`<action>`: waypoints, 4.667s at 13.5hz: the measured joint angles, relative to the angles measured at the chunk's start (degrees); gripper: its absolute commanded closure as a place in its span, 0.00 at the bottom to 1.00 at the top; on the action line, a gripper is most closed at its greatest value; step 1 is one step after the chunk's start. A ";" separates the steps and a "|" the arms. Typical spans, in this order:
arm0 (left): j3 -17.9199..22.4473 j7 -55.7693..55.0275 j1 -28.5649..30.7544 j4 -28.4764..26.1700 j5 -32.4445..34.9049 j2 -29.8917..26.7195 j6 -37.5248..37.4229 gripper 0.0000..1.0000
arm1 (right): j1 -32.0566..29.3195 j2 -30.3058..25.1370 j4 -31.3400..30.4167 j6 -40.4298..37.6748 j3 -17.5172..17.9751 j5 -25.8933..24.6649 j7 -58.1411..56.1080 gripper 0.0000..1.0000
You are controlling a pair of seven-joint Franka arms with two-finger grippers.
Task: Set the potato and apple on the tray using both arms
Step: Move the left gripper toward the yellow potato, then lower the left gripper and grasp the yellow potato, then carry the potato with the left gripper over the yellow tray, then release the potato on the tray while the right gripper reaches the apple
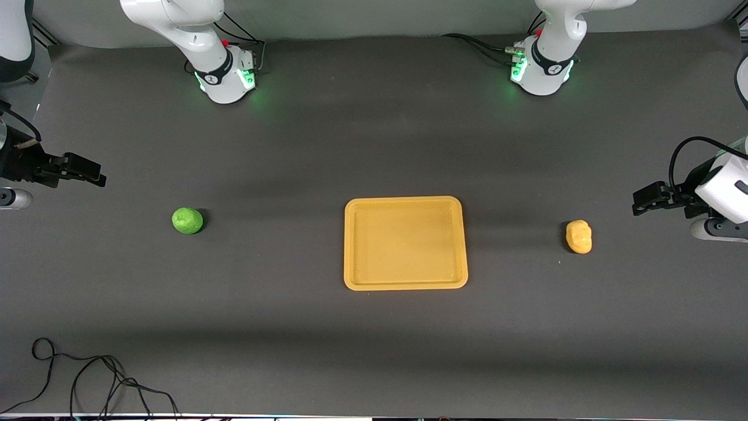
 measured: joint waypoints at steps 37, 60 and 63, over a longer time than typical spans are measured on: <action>-0.15 9.87 3.80 -29.72 -0.78 18.90 44.40 0.53 | -0.23 0.39 0.04 -0.40 -0.07 0.00 0.71 0.00; -10.79 -24.39 -19.92 -12.21 -0.34 28.42 40.88 0.00 | -0.21 -7.39 -32.27 30.89 -0.37 1.08 0.71 0.00; -10.79 -24.67 -19.93 -11.48 -0.21 28.41 40.65 0.00 | -0.21 -5.98 -38.49 37.45 -1.47 1.08 0.71 0.00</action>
